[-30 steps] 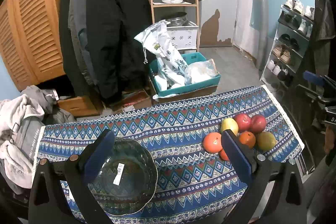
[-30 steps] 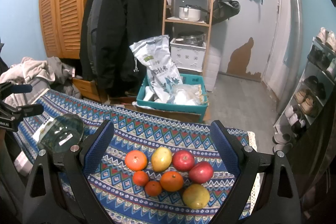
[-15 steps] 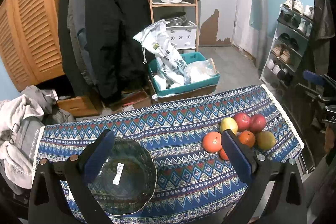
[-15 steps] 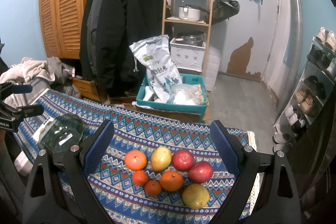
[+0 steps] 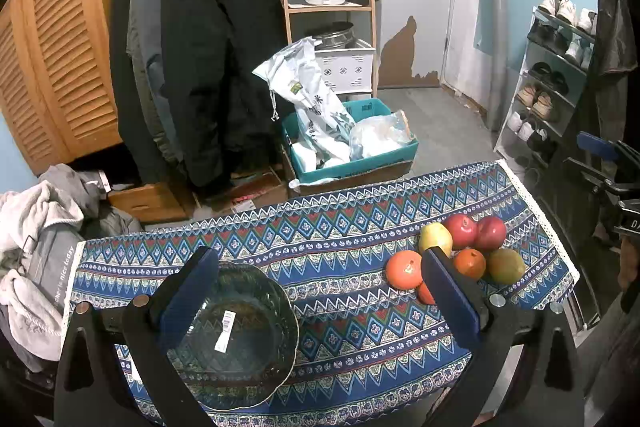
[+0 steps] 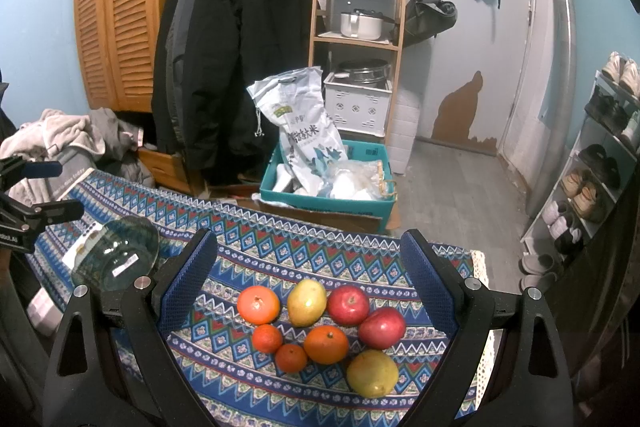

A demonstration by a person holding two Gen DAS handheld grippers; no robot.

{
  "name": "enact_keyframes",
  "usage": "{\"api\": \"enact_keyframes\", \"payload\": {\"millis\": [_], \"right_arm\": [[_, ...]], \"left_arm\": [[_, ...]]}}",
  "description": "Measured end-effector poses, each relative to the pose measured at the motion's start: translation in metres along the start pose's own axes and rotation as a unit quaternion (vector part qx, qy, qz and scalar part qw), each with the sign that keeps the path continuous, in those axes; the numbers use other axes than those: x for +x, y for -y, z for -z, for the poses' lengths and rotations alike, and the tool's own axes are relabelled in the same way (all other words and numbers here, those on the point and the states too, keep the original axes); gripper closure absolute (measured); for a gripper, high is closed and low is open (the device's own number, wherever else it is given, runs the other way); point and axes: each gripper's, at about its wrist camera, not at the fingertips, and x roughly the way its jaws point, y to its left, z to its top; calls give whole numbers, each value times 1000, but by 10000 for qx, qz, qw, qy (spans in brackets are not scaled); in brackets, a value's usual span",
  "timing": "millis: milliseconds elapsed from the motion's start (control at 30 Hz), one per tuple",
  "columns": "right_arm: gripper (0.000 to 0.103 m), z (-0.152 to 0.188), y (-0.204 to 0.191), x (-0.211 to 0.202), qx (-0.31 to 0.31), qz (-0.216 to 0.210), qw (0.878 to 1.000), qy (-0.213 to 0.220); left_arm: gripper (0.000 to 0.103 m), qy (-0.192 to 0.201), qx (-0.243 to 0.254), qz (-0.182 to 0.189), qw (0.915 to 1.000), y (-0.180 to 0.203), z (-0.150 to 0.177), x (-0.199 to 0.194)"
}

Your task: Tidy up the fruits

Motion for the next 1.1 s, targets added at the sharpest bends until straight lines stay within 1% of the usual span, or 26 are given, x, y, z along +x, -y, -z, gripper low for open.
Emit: {"api": "enact_keyframes", "payload": {"millis": [833, 1100], "right_arm": [[12, 1, 0, 0, -5, 3, 10000, -10], [12, 7, 13, -3, 60, 31, 10000, -23]], "left_arm": [[1, -29, 17, 30, 10000, 6, 2, 2], [1, -7, 19, 51, 10000, 7, 2, 3]]}}
